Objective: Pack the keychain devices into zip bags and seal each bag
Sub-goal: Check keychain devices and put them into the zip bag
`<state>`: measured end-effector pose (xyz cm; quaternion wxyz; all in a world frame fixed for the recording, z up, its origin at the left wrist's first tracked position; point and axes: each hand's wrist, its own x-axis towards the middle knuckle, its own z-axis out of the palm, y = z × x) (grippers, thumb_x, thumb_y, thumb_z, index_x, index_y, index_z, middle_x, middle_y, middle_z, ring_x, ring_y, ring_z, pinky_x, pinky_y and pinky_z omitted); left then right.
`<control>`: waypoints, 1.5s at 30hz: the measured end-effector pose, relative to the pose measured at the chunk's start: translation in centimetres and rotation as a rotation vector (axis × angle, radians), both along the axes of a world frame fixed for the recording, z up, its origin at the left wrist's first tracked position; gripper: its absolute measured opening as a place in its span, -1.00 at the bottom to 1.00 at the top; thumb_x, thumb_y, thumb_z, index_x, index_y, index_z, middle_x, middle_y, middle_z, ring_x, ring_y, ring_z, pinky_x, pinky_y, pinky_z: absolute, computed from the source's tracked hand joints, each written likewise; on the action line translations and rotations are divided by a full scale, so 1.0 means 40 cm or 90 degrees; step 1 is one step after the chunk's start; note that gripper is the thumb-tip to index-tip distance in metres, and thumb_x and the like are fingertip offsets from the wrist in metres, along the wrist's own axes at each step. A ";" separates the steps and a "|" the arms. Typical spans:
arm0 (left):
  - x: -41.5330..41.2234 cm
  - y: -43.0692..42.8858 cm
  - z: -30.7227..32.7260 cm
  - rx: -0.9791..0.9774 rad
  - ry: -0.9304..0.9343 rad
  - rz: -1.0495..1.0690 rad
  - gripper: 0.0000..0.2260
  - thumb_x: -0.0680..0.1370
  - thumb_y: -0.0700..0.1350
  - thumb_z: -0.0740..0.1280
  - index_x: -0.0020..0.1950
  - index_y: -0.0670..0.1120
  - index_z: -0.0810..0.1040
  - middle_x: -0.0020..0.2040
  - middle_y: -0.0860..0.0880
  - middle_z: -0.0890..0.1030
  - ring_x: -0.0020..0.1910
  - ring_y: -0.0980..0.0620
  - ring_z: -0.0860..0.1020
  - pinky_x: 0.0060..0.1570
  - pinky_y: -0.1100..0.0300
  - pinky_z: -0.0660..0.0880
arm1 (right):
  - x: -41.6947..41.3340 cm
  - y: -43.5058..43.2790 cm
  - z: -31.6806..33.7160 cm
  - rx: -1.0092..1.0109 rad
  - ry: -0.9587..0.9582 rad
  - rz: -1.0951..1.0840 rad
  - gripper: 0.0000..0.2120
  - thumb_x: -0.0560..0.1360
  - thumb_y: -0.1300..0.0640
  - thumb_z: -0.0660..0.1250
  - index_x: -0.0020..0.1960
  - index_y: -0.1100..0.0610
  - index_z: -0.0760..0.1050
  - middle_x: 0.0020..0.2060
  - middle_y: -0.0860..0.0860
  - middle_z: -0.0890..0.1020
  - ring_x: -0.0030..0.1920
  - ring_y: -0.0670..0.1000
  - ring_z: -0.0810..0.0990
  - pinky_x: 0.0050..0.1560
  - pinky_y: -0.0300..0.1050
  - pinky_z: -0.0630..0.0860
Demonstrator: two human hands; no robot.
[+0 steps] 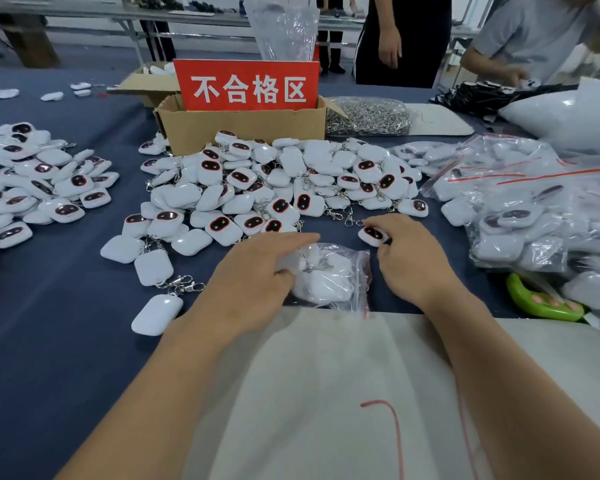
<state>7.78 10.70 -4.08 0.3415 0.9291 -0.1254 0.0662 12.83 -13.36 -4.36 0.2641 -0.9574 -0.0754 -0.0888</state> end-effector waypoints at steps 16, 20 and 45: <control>-0.015 -0.039 0.024 -0.091 0.005 0.041 -0.43 0.38 -0.06 0.28 0.39 0.21 0.58 0.44 0.28 0.44 0.48 0.26 0.27 0.46 0.28 0.12 | -0.093 -0.029 0.001 0.030 0.049 -0.110 -0.78 0.55 0.08 0.41 0.16 -0.10 0.48 0.04 -0.12 0.51 -0.02 -0.01 0.46 -0.06 -0.10 0.31; -0.009 -0.045 0.031 0.016 0.030 -0.023 -0.54 0.44 0.00 0.45 0.34 0.28 0.59 0.55 0.25 0.33 0.56 0.25 0.13 0.47 0.28 0.02 | -0.090 -0.038 0.003 0.032 0.068 -0.114 -0.74 0.54 0.03 0.44 0.21 -0.12 0.55 -0.09 -0.15 0.40 -0.07 -0.03 0.45 -0.04 -0.13 0.32; 0.006 0.018 0.048 -0.434 -0.170 0.353 -0.41 0.37 -0.34 0.17 -0.03 0.31 0.72 -0.04 0.22 0.72 -0.09 0.26 0.62 -0.06 0.38 0.54 | -0.114 -0.019 0.040 0.402 0.005 -0.168 -0.93 0.54 0.08 0.39 -0.11 0.00 0.52 -0.29 -0.11 0.69 -0.51 -0.10 0.50 -0.44 -0.23 0.46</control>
